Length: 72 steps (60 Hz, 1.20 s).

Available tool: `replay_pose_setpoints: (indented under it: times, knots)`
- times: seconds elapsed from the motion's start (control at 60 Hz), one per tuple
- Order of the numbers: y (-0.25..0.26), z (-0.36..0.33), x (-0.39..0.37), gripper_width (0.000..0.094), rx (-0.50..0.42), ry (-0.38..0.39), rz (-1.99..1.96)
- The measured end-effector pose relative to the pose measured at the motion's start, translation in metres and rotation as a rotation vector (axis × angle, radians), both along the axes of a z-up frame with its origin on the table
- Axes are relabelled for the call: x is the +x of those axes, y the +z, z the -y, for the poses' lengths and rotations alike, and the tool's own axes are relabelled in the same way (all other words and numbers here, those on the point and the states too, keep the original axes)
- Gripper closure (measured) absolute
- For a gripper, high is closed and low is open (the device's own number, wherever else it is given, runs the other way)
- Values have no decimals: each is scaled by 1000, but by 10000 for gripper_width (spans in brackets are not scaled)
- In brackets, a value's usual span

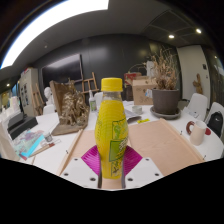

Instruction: Pour water

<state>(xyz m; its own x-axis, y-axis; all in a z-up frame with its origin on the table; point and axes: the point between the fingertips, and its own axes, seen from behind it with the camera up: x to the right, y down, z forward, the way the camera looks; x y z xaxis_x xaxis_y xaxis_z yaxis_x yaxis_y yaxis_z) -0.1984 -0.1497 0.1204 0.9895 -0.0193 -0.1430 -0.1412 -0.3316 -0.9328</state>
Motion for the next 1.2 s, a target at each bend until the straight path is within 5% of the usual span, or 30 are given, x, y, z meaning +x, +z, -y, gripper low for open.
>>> replay_pose_setpoints:
  times: [0.283,0.75,1.0,1.2]
  knots:
    - [100,-27,115,681,56,-55,-641]
    - [57,-70,271,680,-20,-160,-1814]
    - [53,-71,280,681,-69,-150,-1882]
    - [68,-71,292,681,-85,-88,-1441]
